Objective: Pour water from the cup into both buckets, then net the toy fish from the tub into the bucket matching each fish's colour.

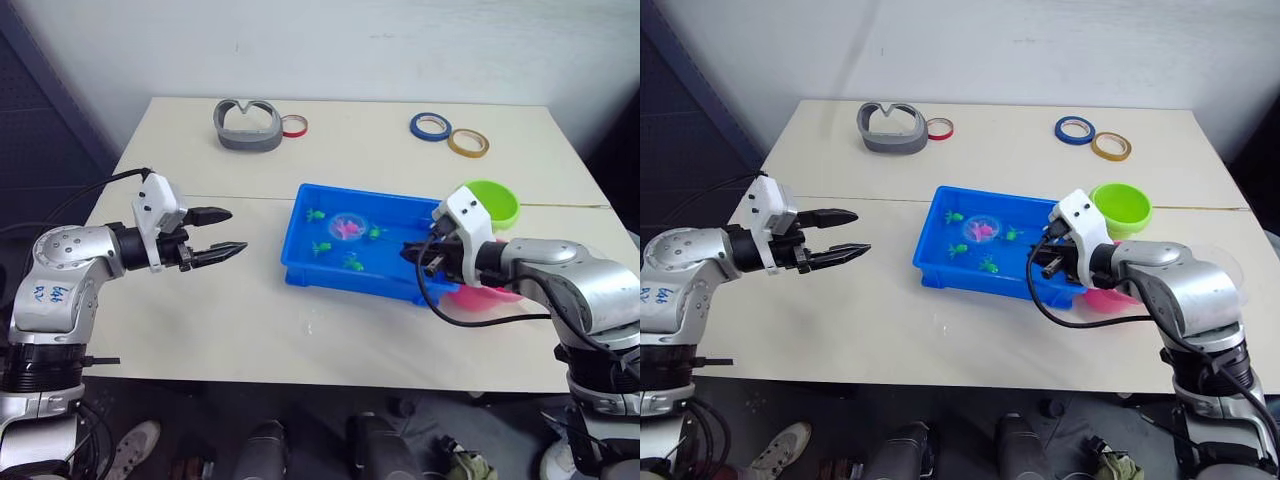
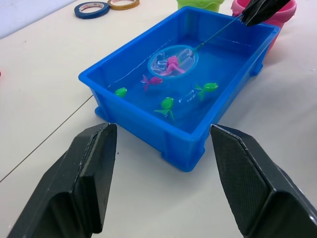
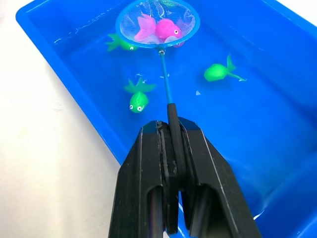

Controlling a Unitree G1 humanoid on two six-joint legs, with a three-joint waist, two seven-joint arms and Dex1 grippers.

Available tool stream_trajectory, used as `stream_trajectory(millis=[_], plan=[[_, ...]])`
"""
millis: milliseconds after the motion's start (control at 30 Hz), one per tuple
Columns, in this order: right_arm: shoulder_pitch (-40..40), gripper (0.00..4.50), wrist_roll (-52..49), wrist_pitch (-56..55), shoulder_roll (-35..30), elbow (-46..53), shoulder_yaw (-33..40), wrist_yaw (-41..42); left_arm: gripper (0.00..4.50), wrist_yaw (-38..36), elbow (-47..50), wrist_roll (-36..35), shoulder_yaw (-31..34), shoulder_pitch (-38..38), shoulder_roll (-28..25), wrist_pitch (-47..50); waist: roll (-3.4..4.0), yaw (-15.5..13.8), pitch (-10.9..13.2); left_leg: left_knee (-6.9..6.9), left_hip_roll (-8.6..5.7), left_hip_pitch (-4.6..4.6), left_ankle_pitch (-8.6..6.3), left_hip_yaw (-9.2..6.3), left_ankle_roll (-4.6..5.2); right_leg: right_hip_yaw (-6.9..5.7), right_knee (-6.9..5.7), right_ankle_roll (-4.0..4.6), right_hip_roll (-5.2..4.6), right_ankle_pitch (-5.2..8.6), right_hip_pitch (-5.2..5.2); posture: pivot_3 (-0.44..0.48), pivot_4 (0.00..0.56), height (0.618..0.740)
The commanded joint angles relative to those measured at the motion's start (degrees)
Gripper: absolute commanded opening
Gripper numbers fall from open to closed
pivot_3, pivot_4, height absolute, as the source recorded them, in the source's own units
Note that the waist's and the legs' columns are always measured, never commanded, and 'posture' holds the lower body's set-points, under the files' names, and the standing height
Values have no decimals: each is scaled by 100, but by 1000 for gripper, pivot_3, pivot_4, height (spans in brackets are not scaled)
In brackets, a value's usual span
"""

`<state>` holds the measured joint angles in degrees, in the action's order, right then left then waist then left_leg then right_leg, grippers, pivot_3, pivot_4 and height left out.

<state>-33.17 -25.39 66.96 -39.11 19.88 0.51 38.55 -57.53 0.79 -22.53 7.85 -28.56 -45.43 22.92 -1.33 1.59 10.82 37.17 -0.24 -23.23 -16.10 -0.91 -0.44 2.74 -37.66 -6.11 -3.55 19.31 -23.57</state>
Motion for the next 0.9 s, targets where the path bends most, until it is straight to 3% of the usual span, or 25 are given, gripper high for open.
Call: stream_trajectory(millis=[33,267,500,900], plan=[[14,0,-143,-81,-9,214,281,-59,3288,-93,-31,-33,-3,-119,8,-129,0,8,0,0,0,0,0,2,0,1,0,0,0,0,0,0,150,740],[910,0,-410,-943,22,573,1038,119,3288,-611,0,-267,-270,-397,59,21,0,-43,0,2,-2,-4,0,-2,0,-4,2,0,0,0,1,0,150,740],[1778,0,-457,-1491,-523,723,1723,390,3288,-1041,-164,-283,-619,-753,380,-224,0,-34,0,8,-5,-4,1,2,4,-3,0,-1,1,-1,6,0,150,740],[3599,0,-884,-1391,-1176,1420,4516,795,3288,-1482,-777,-57,-1336,-1417,1147,-520,1,-86,-1,16,-4,3,5,5,10,1,-9,-3,12,-1,14,0,150,740]])
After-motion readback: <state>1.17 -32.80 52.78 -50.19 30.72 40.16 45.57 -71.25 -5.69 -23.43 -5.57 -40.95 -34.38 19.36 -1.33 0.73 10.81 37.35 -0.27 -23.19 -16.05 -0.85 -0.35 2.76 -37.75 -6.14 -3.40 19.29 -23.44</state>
